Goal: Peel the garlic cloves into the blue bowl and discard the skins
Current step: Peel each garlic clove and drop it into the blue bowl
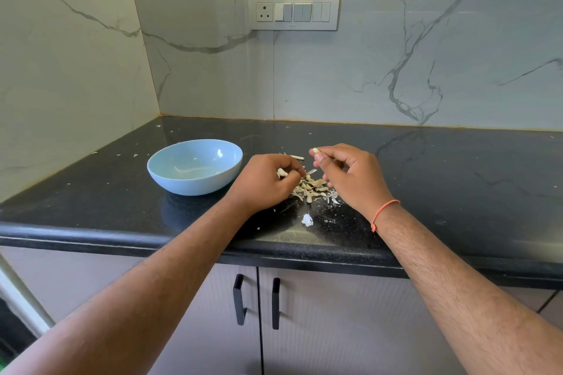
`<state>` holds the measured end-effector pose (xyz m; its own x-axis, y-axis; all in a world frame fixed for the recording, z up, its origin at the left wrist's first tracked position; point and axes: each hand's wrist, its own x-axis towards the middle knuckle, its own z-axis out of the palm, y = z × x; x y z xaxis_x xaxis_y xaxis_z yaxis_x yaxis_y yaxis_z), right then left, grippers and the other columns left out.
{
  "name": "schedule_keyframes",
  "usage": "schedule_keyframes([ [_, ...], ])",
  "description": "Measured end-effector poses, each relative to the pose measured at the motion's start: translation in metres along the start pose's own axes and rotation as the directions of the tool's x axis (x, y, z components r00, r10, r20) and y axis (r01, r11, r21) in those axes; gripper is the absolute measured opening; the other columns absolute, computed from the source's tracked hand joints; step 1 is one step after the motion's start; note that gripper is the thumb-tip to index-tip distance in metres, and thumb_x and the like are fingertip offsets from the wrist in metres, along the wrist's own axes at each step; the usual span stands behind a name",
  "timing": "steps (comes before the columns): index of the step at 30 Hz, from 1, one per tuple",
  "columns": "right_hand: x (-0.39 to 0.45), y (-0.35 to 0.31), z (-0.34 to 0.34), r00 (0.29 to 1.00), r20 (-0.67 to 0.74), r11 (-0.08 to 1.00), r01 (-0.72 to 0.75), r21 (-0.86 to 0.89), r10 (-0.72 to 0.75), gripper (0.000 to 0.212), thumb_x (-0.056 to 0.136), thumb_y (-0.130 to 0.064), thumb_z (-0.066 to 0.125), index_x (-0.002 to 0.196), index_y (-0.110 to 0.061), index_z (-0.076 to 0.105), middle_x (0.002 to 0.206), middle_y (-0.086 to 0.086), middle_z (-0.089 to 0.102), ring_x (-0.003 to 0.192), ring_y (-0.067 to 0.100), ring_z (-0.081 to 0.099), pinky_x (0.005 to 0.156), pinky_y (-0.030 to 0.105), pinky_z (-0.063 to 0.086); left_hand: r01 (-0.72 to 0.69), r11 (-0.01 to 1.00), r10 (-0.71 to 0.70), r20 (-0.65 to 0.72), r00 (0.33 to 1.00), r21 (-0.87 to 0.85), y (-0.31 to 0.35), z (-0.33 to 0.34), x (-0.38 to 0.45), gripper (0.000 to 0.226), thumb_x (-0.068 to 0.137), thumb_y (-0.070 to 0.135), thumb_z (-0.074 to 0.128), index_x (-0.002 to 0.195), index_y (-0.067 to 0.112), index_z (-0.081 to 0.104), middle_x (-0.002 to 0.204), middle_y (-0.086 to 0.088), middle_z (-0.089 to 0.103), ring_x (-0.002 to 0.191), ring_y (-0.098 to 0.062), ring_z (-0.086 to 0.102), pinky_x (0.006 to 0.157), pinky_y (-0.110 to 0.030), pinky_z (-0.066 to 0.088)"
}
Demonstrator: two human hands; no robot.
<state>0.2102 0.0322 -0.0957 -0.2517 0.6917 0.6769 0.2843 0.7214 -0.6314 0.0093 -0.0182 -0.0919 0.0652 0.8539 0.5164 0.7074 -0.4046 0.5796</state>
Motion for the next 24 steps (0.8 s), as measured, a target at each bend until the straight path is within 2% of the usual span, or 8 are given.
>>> schedule_keyframes([
  [2, -0.002, -0.002, 0.0, 0.999, 0.034, 0.999, 0.008, -0.032, -0.007, 0.018, 0.1, -0.032, 0.068, 0.111, -0.026, 0.081, 0.089, -0.005, 0.074, 0.076, 0.027, 0.068, 0.068, 0.048, 0.06, -0.063, 0.997, 0.064, -0.03, 0.997, 0.045, 0.003, 0.0, -0.003, 0.014, 0.096, 0.022, 0.07, 0.087, 0.021, 0.081, 0.071, 0.023, 0.07, 0.06, 0.009, 0.059, 0.06, -0.009, 0.038],
  [6, -0.003, -0.009, -0.003, 0.999, 0.044, 0.994, 0.011, -0.105, -0.006, 0.015, 0.099, -0.025, 0.071, 0.108, -0.024, 0.082, 0.089, -0.009, 0.075, 0.078, 0.012, 0.067, 0.069, 0.026, 0.054, -0.164, 0.975, 0.174, -0.056, 0.983, 0.152, -0.002, -0.003, -0.002, 0.008, 0.089, 0.029, 0.083, 0.086, 0.026, 0.076, 0.086, 0.014, 0.07, 0.077, 0.003, 0.062, 0.069, -0.017, 0.047],
  [10, -0.003, -0.016, -0.008, 0.997, 0.083, 0.984, 0.009, -0.176, 0.006, 0.01, 0.095, -0.025, 0.075, 0.102, -0.027, 0.083, 0.087, -0.013, 0.075, 0.078, 0.006, 0.067, 0.072, 0.027, 0.057, -0.219, 0.956, 0.235, -0.061, 0.97, 0.196, 0.004, -0.008, -0.001, 0.01, 0.091, 0.024, 0.082, 0.101, 0.024, 0.081, 0.097, 0.013, 0.074, 0.076, 0.017, 0.057, 0.069, -0.004, 0.038],
  [12, -0.002, -0.021, -0.01, 0.994, 0.112, 0.977, 0.011, -0.212, 0.013, 0.009, 0.094, -0.027, 0.076, 0.099, -0.028, 0.084, 0.086, -0.015, 0.075, 0.077, 0.005, 0.067, 0.071, 0.026, 0.056, -0.23, 0.951, 0.248, -0.065, 0.967, 0.204, 0.008, -0.012, 0.0, 0.009, 0.093, 0.027, 0.081, 0.101, 0.024, 0.081, 0.095, 0.013, 0.075, 0.075, 0.015, 0.058, 0.069, -0.005, 0.038],
  [15, 0.002, -0.035, -0.011, 0.99, 0.14, 0.965, 0.014, -0.262, 0.024, 0.009, 0.095, -0.028, 0.075, 0.095, -0.027, 0.084, 0.084, -0.015, 0.074, 0.074, 0.0, 0.064, 0.068, 0.02, 0.048, -0.245, 0.935, 0.26, -0.025, 0.965, 0.257, 0.015, -0.025, 0.002, 0.009, 0.095, 0.031, 0.076, 0.101, 0.026, 0.08, 0.094, 0.012, 0.075, 0.078, 0.0, 0.064, 0.075, -0.028, 0.055],
  [17, 0.006, -0.047, -0.01, 0.985, 0.171, 0.953, 0.032, -0.3, 0.02, 0.01, 0.096, -0.029, 0.073, 0.095, -0.028, 0.084, 0.082, -0.014, 0.073, 0.074, 0.001, 0.063, 0.067, 0.019, 0.046, -0.244, 0.919, 0.255, 0.006, 0.967, 0.311, 0.02, -0.037, 0.003, 0.011, 0.096, 0.032, 0.073, 0.103, 0.025, 0.079, 0.095, 0.011, 0.076, 0.084, -0.011, 0.069, 0.077, -0.035, 0.057],
  [22, 0.018, -0.077, 0.014, 0.969, 0.241, 0.938, 0.035, -0.344, 0.053, 0.014, 0.098, -0.035, 0.071, 0.099, -0.028, 0.083, 0.07, -0.02, 0.067, 0.063, -0.003, 0.061, 0.056, 0.008, 0.037, -0.179, 0.892, 0.183, 0.032, 0.983, 0.416, 0.023, -0.083, -0.005, 0.015, 0.097, 0.034, 0.072, 0.107, 0.026, 0.08, 0.101, 0.009, 0.077, 0.09, -0.015, 0.068, 0.077, -0.03, 0.051],
  [24, 0.024, -0.09, 0.031, 0.958, 0.284, 0.931, 0.062, -0.358, 0.045, 0.017, 0.099, -0.036, 0.07, 0.103, -0.024, 0.082, 0.072, -0.016, 0.069, 0.063, 0.0, 0.062, 0.058, 0.012, 0.041, -0.121, 0.887, 0.116, 0.039, 0.992, 0.446, 0.019, -0.104, -0.011, 0.014, 0.097, 0.034, 0.071, 0.106, 0.028, 0.08, 0.101, 0.011, 0.078, 0.092, -0.015, 0.068, 0.078, -0.031, 0.053],
])
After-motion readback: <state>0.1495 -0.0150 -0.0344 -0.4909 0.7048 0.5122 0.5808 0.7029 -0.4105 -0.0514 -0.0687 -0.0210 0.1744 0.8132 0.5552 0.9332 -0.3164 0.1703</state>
